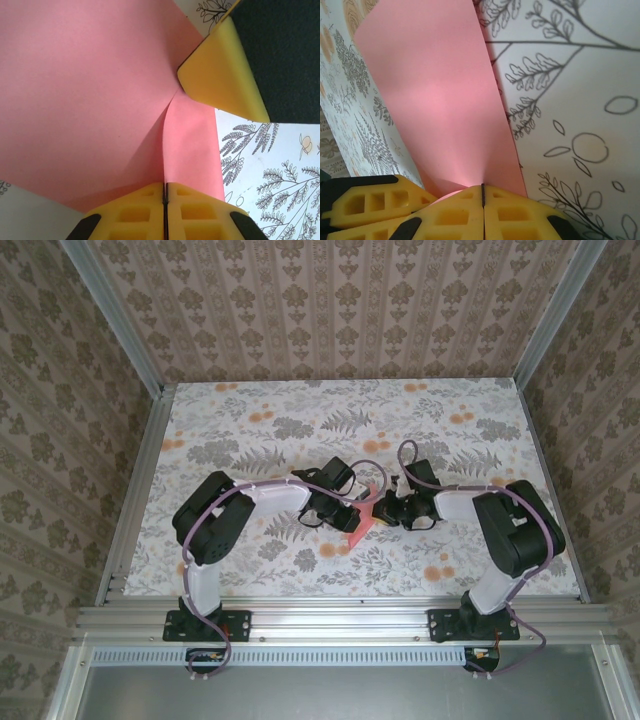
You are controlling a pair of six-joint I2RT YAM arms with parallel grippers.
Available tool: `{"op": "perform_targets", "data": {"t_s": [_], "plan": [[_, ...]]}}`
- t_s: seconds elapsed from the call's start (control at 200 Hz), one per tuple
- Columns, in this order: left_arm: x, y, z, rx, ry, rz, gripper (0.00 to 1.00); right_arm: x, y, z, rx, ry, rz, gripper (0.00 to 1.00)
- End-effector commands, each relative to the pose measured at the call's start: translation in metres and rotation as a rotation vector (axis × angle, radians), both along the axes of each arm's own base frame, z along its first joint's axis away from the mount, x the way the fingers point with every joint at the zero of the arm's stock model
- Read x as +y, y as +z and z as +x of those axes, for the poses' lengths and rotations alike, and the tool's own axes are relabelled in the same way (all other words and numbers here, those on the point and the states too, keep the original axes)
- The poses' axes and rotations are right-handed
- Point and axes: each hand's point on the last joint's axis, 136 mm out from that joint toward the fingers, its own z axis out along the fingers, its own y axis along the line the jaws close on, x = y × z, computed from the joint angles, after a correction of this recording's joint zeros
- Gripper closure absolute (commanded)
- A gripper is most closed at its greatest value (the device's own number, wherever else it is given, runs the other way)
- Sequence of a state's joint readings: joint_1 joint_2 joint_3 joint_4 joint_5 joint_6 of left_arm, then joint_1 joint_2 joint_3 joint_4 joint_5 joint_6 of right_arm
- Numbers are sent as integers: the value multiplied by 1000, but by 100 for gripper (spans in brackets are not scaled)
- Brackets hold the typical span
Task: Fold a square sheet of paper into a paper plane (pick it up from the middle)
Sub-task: Third fold the triangle at the center of the table.
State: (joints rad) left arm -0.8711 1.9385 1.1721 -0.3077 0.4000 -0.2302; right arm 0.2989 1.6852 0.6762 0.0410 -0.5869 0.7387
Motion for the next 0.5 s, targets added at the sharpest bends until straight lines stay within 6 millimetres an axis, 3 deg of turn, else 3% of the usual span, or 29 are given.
{"op": "perform_targets", "data": {"t_s": [0.0, 0.12, 0.215, 0.495], "plan": [[20, -21, -8, 18, -8, 108, 91, -15, -15, -11, 55, -17, -86, 92], [20, -20, -8, 16, -5, 108, 91, -14, 16, -3, -6, -9, -76, 92], [20, -20, -7, 14, -4, 108, 91, -13, 27, 2, -34, -12, -64, 92], [19, -18, -6, 12, -1, 107, 91, -19, -8, -1, 51, -21, -113, 93]]}}
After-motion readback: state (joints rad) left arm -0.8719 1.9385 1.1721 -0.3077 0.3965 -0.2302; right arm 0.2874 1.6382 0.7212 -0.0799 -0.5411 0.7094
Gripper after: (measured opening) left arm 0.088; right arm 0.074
